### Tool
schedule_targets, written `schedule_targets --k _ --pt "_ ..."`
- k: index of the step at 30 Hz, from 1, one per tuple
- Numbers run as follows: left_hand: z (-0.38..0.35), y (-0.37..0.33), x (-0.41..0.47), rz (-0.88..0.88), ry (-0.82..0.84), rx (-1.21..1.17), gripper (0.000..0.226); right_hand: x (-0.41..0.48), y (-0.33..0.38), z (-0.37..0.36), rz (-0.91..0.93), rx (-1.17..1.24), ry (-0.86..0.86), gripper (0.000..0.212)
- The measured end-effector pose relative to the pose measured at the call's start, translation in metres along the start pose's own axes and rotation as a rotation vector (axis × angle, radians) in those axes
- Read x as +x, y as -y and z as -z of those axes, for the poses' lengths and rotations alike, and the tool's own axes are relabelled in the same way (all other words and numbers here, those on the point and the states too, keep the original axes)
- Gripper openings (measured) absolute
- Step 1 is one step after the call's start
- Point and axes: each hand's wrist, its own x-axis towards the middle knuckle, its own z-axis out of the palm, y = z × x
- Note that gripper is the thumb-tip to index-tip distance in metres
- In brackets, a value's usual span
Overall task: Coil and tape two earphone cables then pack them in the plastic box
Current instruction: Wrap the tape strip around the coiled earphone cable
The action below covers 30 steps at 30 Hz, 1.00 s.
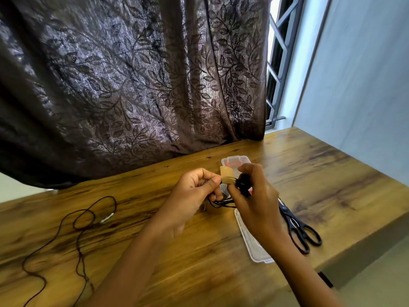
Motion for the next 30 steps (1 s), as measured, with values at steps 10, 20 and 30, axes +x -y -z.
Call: schedule_targets --k 10,20,30 --pt "0.003 0.000 -0.006 -0.049 -0.050 0.050 0.009 0.014 0.012 0.015 -0.489 0.684 0.238 0.048" --pt "0.004 -0.001 -0.007 -0.020 -0.060 0.028 0.010 0.012 0.016 0.020 -0.613 0.884 0.249 0.058" --pt "0.001 0.003 -0.007 -0.021 -0.084 0.019 0.010 0.009 0.006 0.021 -0.624 0.910 0.307 0.050"
